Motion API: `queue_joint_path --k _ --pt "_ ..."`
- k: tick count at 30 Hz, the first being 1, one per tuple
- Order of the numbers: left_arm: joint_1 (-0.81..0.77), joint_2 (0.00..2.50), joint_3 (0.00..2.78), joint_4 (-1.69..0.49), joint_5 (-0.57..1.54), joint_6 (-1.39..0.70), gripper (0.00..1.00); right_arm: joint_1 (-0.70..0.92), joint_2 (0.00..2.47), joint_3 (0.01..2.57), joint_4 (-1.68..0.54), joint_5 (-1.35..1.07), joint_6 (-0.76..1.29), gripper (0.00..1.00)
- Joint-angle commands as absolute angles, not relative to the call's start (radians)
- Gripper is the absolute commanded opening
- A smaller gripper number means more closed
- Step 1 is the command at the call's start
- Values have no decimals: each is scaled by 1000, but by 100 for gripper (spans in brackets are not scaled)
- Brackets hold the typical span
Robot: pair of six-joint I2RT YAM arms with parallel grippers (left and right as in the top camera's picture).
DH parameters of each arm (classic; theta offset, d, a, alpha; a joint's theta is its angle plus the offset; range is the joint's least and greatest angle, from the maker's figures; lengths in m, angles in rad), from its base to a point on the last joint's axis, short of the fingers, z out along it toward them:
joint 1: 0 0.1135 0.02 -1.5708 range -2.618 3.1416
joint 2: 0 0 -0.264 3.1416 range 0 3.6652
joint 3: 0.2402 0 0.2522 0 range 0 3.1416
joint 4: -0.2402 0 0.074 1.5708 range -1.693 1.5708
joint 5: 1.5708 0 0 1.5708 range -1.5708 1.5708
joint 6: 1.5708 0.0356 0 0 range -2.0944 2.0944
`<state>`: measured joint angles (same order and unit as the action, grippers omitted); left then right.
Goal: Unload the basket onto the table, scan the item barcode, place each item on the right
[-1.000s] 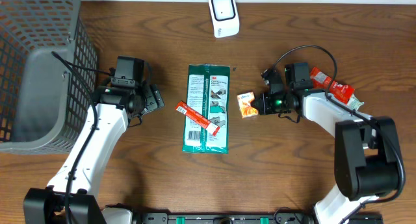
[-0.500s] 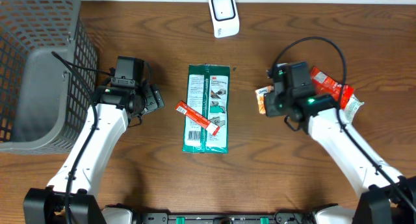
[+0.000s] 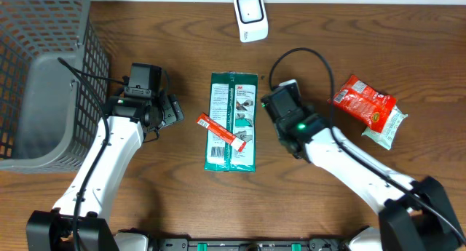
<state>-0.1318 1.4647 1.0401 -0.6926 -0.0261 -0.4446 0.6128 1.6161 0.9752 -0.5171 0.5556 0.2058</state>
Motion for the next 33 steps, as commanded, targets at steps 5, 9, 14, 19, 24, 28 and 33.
queue_joint_path --k 5,9,14,19,24,28,33 --pt "-128 1470 1051 -694 -34 -447 88 667 1747 986 -482 662 231 1" --pt "-128 1470 1051 -694 -34 -447 89 675 1763 986 -464 661 231 8" --pt "-128 1470 1051 -694 -34 -447 89 676 1763 989 -453 661 231 24" --pt "-128 1470 1051 -694 -34 -447 89 676 1761 997 -454 661 231 33" --pt "-128 1470 1051 -694 -34 -447 89 675 1758 1011 -456 625 232 37" --pt "-128 1470 1051 -694 -34 -447 89 662 1755 1029 -463 600 232 36" --pt "-128 1470 1051 -695 -34 -447 89 599 1716 1102 -563 467 248 36"
